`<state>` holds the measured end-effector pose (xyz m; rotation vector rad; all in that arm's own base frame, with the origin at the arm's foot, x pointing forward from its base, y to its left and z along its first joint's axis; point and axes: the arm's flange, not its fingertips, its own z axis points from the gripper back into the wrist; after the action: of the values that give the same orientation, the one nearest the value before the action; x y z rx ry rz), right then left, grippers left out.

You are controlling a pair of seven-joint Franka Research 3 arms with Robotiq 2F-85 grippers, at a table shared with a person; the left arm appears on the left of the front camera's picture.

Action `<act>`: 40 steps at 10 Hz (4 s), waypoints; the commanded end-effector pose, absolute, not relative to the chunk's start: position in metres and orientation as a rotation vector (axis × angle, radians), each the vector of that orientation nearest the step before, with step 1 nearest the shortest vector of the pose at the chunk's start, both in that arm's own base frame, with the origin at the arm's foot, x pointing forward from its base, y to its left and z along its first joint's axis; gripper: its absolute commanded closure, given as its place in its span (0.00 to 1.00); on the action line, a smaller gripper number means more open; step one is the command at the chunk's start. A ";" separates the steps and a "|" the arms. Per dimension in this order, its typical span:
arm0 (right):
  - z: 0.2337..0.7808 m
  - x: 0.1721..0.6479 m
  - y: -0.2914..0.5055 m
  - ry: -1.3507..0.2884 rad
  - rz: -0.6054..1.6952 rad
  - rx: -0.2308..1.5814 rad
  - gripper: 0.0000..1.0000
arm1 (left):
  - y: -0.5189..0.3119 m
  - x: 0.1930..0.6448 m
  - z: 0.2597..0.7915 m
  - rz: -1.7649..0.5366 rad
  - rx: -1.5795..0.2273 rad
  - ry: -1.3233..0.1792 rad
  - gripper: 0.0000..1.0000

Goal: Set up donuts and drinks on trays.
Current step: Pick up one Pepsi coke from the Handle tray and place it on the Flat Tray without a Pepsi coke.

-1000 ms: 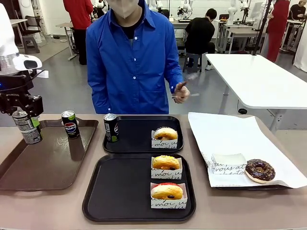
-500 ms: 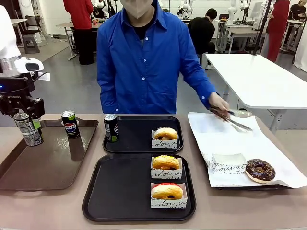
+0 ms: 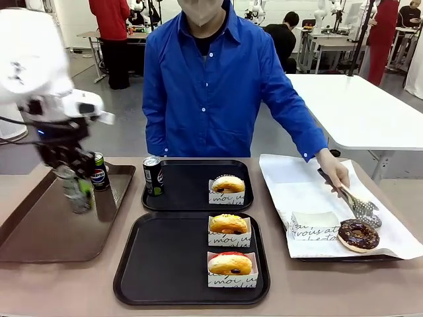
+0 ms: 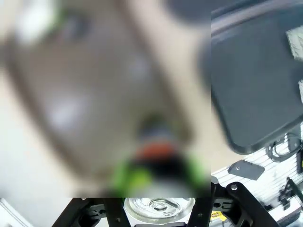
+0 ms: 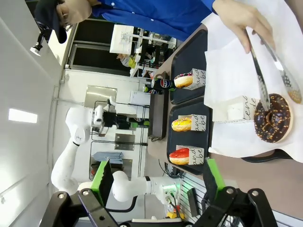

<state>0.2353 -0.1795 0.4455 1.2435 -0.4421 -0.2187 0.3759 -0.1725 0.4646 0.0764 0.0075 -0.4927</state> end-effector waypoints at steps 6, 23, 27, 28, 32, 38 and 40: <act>0.445 0.236 -0.180 -0.459 -0.208 1.259 0.00 | -0.313 0.347 0.406 -0.813 0.019 -0.075 0.42; 0.445 0.236 -0.180 -0.459 -0.208 1.259 0.00 | -0.260 0.384 0.496 -0.662 -0.062 -0.136 0.00; 0.445 0.236 -0.180 -0.459 -0.208 1.259 0.00 | -0.144 0.407 0.527 -0.471 -0.021 -0.164 0.00; 0.445 0.236 -0.180 -0.459 -0.208 1.259 0.00 | -0.116 0.416 0.524 -0.401 -0.001 -0.174 0.00; 0.445 0.236 -0.180 -0.459 -0.208 1.259 0.00 | -0.026 0.445 0.485 -0.221 -0.038 -0.143 0.00; 0.445 0.236 -0.180 -0.459 -0.208 1.259 0.00 | -0.046 0.433 0.504 -0.266 -0.022 -0.143 0.00; 0.445 0.236 -0.180 -0.459 -0.208 1.259 0.00 | -0.046 0.433 0.504 -0.266 -0.022 -0.143 0.00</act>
<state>0.2347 -0.1802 0.4456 1.2425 -0.4435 -0.2217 0.4336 -0.0473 0.5025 -0.0191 -0.1454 -0.2692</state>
